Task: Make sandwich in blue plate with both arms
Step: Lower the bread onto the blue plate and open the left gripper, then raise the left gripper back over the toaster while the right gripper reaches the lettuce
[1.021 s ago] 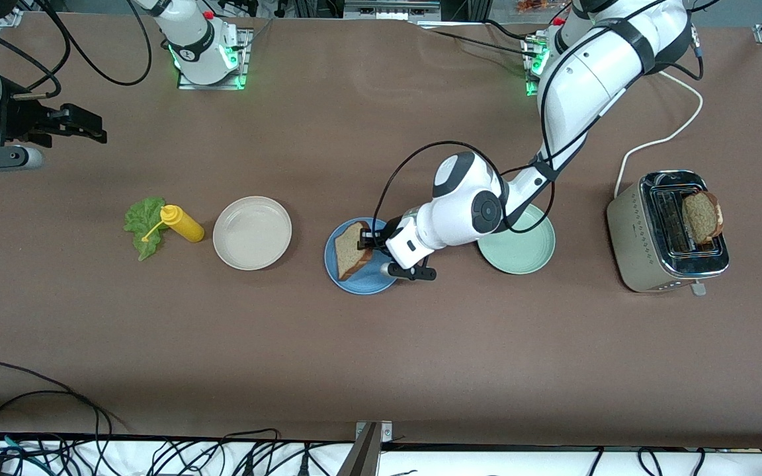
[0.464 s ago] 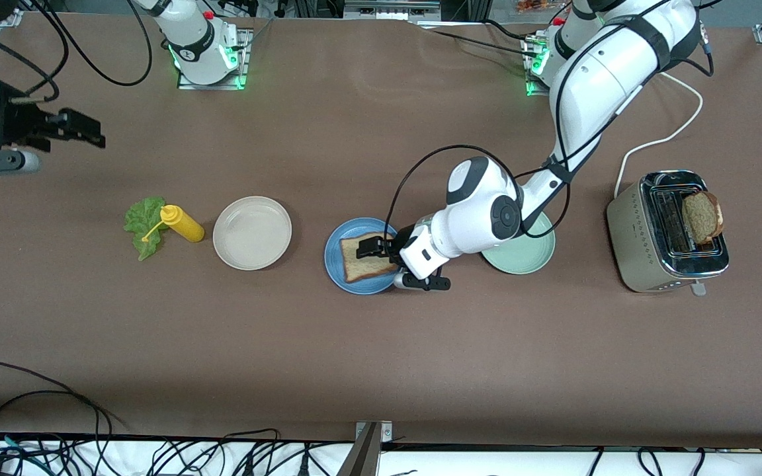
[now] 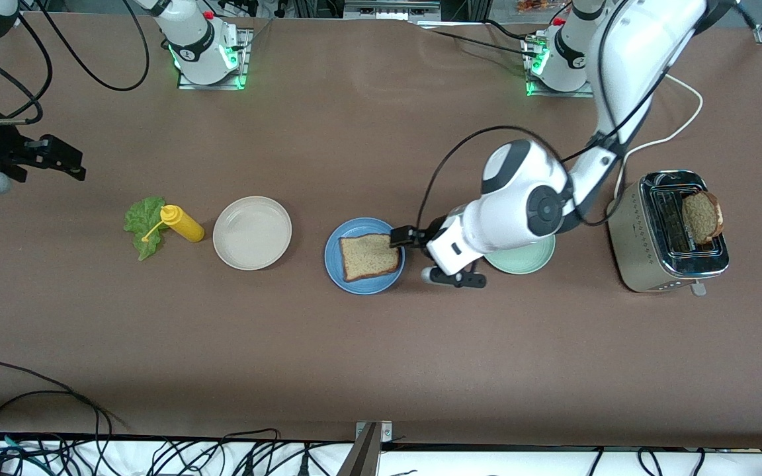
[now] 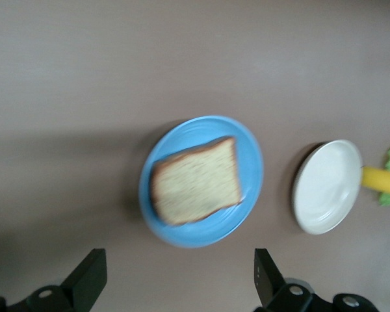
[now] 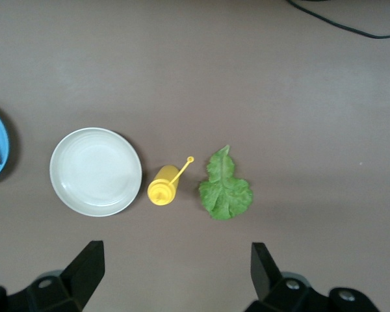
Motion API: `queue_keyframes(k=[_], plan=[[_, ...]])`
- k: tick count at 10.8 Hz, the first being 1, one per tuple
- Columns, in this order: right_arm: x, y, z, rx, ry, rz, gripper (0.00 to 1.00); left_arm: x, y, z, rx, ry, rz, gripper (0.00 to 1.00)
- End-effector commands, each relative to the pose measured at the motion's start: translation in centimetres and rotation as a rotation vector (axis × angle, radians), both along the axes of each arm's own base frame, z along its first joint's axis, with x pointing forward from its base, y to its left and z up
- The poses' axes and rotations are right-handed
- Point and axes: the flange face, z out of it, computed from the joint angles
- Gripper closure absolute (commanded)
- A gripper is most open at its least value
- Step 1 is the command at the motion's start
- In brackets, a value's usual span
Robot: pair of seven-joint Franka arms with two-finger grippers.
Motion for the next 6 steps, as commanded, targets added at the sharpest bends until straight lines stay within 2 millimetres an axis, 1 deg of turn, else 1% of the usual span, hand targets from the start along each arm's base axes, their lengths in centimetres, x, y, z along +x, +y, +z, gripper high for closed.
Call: queue_keyframes(k=[1,2,3,5,6], plan=[[1.1,-1.3,-1.5,-0.022,0.01,-0.039,0.0,-2.0,7.3,7.4,0.166,0.009,-0.119,0.0],[1.5,-2.2,-2.6,-0.021,0.029,-0.055,0.0,-2.2,10.4,9.4,0.202,0.013,-0.145,0.0],[1.6,-2.7,-2.9,-0.02,0.034,-0.062,0.0,-2.2,13.5,11.4,0.251,0.014,-0.128,0.0],[1.5,-2.6,-2.9,-0.02,0.044,-0.056,0.0,-3.2,16.7,14.7,0.397,-0.01,-0.142,0.0],[1.5,-2.7,-3.5,-0.02,0.055,-0.056,0.0,-3.8,17.9,16.1,0.46,-0.022,-0.143,0.0]])
